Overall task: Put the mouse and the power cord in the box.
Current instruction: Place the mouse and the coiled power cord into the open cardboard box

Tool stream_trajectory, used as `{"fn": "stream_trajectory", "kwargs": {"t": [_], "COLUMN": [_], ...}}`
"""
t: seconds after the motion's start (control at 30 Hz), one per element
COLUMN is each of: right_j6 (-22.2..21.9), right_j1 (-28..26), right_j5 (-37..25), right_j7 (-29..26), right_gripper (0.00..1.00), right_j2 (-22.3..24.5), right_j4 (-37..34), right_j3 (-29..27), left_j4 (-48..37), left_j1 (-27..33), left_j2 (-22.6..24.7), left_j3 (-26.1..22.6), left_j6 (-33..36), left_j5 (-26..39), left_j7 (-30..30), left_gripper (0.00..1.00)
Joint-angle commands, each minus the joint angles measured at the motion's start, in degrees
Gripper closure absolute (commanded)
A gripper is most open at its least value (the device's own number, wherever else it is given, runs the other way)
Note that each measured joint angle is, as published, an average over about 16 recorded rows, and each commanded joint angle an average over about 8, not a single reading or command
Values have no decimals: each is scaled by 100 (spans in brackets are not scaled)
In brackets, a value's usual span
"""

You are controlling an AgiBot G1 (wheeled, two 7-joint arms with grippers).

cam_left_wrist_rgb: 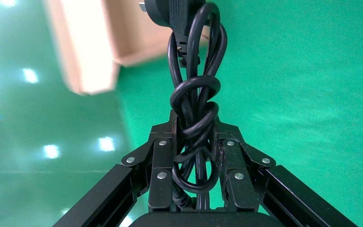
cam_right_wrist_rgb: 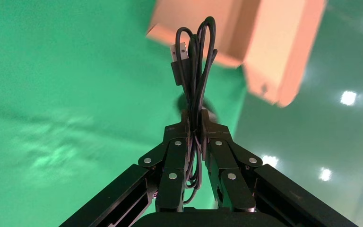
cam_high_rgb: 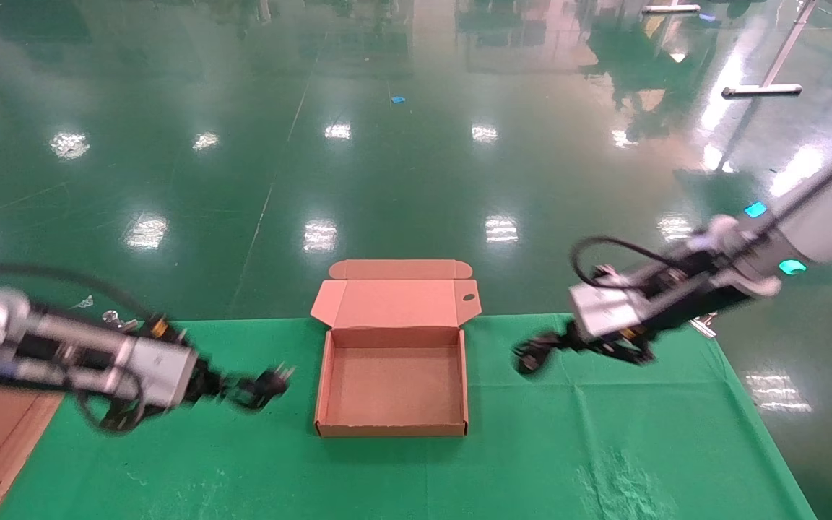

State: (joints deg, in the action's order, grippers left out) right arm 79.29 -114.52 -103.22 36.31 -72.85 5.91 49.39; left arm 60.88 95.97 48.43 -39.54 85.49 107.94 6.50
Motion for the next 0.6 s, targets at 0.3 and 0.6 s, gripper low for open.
{"fn": "stream_trajectory", "kwargs": {"t": [0.3,0.6], "right_j6": [-343,-594], "right_j1": [-124,55], "right_j5": [146,383], "right_j7": [-734,-1400], "right_gripper": [100,100], "right_j2": [-532,-535], "right_j4": [788,1686], "right_j3": [32,386], "left_j4": [-1017,-2107], "left_j1": [983,1280], "left_j2": [929,1344], "left_j3": [-58,-117], "left_j6": [-191,-304], "left_j5": [170,150], "left_j7": [602,1376], "left_gripper": [100,100]}}
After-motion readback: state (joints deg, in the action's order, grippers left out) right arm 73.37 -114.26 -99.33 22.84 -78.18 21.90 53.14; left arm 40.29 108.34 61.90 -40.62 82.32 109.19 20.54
